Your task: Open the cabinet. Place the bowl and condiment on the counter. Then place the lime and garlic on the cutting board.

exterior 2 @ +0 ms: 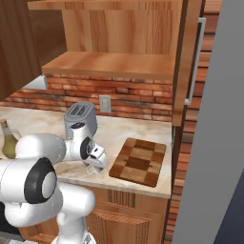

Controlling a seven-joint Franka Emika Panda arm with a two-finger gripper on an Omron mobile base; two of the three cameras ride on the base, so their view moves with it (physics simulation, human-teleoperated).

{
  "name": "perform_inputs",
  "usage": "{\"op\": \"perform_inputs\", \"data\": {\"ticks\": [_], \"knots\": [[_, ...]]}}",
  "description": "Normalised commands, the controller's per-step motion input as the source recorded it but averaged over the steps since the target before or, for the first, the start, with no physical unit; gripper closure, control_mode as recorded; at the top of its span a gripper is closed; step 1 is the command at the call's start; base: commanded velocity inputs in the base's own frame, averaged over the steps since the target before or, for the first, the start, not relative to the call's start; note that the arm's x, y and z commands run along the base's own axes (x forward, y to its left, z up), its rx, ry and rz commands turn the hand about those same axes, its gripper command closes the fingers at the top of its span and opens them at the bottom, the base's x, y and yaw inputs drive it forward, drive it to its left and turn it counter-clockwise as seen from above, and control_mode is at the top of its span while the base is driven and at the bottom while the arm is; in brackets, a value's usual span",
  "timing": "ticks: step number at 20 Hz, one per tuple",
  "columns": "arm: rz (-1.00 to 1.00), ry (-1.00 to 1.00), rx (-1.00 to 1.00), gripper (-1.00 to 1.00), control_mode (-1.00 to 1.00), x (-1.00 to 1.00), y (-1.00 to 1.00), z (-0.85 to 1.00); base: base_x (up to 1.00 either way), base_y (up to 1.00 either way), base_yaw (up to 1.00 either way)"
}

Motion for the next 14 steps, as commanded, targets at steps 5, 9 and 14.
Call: {"op": "perform_inputs", "data": {"ticks": [5,9,14], "knots": [[0.00,0.00,-0.07,1.00,-1.00,-0.04,0.00,-0.45,0.00,0.00,0.00],[0.00,0.00,-0.07,1.00,-1.00,-0.13,-0.02,-0.53,0.00,0.00,0.00],[0.00,0.00,-0.07,1.00,-1.00,-0.30,-0.04,-0.48,0.00,0.00,0.00]]}}
